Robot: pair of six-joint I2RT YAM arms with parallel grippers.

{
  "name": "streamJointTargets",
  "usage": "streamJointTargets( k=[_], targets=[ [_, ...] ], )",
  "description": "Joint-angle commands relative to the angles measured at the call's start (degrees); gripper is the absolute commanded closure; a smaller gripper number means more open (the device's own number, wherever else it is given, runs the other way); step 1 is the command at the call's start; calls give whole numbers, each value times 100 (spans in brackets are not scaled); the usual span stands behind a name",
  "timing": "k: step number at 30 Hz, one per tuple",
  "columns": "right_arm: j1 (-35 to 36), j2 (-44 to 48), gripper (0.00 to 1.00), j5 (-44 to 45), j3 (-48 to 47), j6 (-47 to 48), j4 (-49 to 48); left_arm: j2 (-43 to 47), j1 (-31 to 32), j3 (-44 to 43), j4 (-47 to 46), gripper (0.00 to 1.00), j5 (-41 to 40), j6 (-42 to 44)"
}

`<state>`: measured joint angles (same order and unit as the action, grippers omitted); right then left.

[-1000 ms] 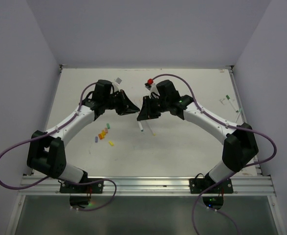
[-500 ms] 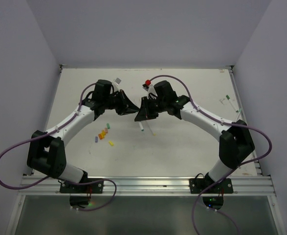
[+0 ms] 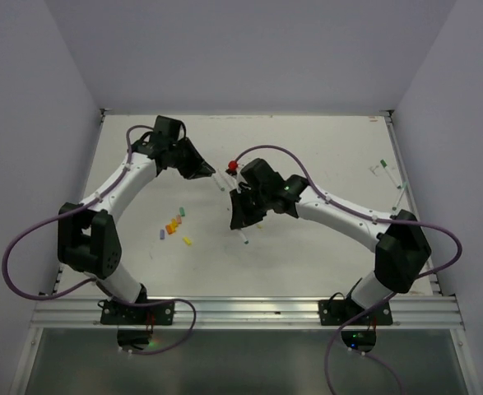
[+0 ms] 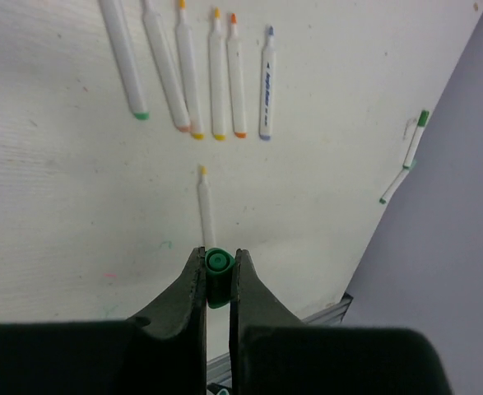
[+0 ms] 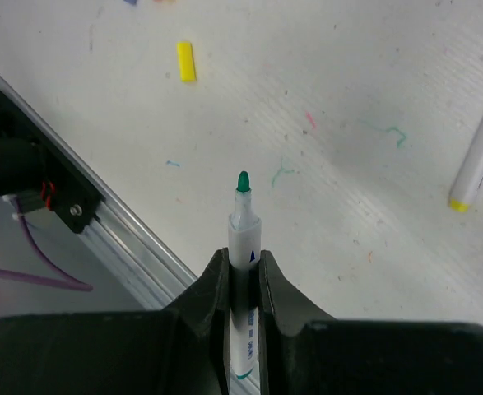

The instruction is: Open the pen caps

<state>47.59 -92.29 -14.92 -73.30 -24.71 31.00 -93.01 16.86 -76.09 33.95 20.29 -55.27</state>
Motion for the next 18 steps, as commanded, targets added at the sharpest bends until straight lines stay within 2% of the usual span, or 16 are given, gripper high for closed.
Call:
streamJointTargets(
  k=[1,4,8,9,14,18],
  targets=[
    [66,659,100,629,402,195,442,-59,-244,-503,499,100,-579,218],
    [40,844,100,858,509,229,643,37,-412,-555,550,100,-587,446],
    [-136,477,100,1148,352,370,1108,414,-53,-276,981,100,-746,797],
    [-197,371,100,1227,299,431,1353,694,44,48,1025,100,-807,833],
    [-917,141,100,1273,456,520,1181,1504,597,1025,1017,100,-887,693],
    [-1498,-358,100,1026,343,818,1004,1470,740,1711,851,100,-413,420]
  ],
)
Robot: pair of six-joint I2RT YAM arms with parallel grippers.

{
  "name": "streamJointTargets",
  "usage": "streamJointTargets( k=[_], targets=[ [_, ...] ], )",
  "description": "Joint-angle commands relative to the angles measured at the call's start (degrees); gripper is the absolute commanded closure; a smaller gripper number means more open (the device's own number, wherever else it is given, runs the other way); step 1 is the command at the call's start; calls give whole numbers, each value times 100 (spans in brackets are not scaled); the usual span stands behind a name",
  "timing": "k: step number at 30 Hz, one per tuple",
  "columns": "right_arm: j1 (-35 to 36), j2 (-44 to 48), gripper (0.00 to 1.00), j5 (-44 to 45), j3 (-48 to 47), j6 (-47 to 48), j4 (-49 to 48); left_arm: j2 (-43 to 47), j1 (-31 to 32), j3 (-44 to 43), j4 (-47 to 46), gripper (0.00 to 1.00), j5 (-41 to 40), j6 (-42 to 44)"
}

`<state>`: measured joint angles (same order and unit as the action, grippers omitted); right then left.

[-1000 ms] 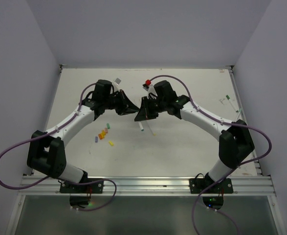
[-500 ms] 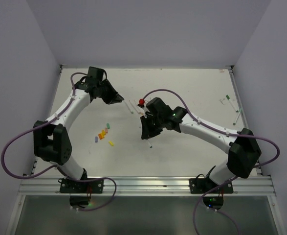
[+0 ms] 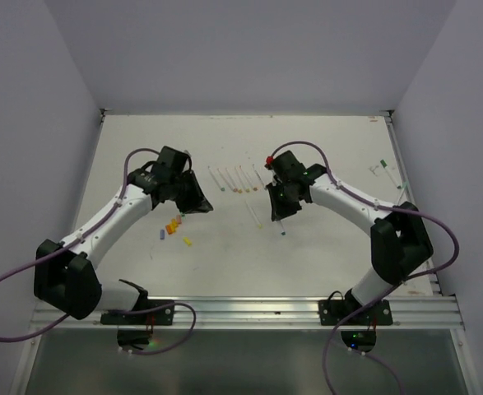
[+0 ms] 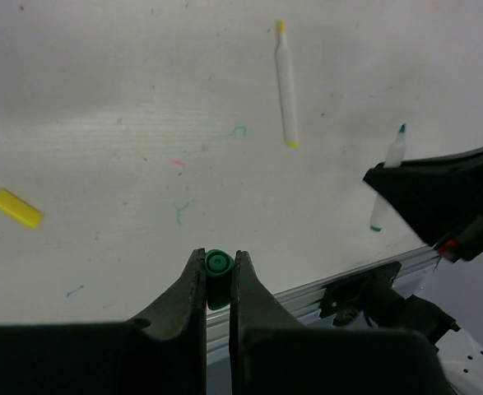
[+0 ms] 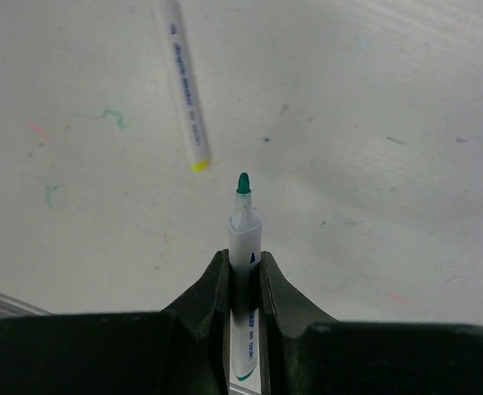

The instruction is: Open the pen caps

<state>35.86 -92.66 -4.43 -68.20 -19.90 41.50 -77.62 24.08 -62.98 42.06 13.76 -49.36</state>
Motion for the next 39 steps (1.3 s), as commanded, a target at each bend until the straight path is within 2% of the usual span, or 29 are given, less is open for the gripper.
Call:
streamJointTargets(
  k=[1,5,13,19,22,25,29,37,38,39],
  targets=[
    [-334,-436,100,3,-332,425,-54,-95,36,462,-48,100,259,-187],
    [-342,-945,100,179,-501,593,-386,-288,115,532,109,100,-135,-275],
    [-342,-1553,98,-208,-501,461,-985,-543,115,726,153,100,-567,-469],
    [-343,-1860,86,-322,-641,461,-1091,-868,115,901,390,100,-1199,-425],
    [-316,-1931,65,-480,-703,356,-1126,-974,115,980,486,100,-1349,-504],
    [-299,-1879,56,-463,-677,259,-1152,-1018,115,1025,636,100,-1753,-600],
    [-307,-1852,52,-401,-834,232,-977,-1088,115,1130,557,93,-1763,-557],
    [-307,-1632,49,-594,-1239,136,-749,-1229,115,1130,338,86,-1648,-417],
    [-316,-1623,48,-612,-1265,136,-722,-1237,106,1130,338,79,-1657,-434],
    [-316,-1606,48,-629,-1309,144,-704,-1238,115,1130,329,78,-1657,-425]
  ],
)
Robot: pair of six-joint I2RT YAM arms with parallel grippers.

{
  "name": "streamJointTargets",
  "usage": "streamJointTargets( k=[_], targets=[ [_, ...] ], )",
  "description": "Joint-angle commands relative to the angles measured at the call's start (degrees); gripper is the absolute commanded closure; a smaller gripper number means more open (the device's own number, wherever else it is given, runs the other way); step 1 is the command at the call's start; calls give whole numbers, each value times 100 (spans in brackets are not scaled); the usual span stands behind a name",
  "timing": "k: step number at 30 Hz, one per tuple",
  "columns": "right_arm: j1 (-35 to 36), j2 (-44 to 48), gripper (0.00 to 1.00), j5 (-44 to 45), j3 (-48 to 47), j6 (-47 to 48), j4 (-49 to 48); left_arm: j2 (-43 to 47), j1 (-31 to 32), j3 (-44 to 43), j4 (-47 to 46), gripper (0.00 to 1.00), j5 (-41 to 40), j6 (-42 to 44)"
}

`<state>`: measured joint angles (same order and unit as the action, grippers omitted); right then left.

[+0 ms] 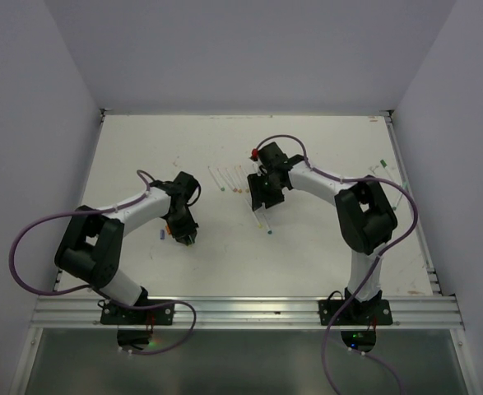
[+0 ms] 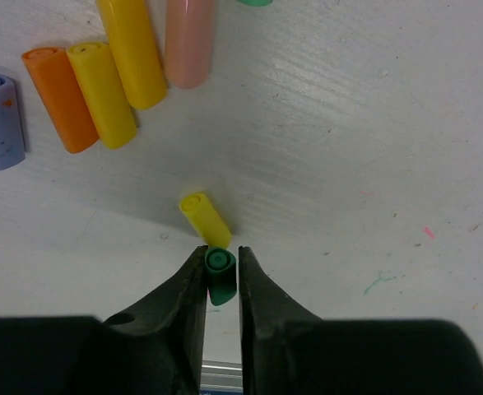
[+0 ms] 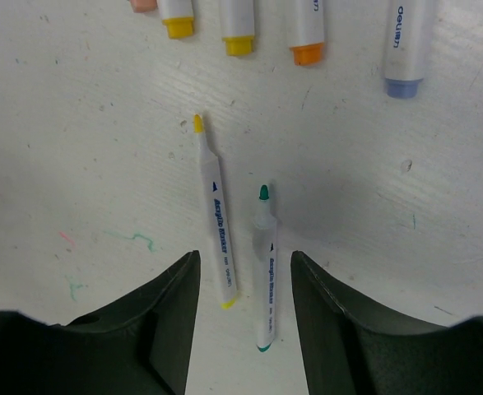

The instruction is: Open the pen caps

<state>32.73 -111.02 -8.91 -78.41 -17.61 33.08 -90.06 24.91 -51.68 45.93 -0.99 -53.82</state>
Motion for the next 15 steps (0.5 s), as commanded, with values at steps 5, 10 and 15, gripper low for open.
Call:
streamJointTargets(
  k=[5,10,15],
  targets=[
    [-4,379,48,-225,-192,-94,173,-55,32,-17,-32,61,-260,30],
    [-39,651,48,-296,80,-155,67,-82,32,-44,21,57,-305,65],
    [-556,942,47,-699,151,-629,-56,278,32,-543,135,52,-673,407]
  ],
)
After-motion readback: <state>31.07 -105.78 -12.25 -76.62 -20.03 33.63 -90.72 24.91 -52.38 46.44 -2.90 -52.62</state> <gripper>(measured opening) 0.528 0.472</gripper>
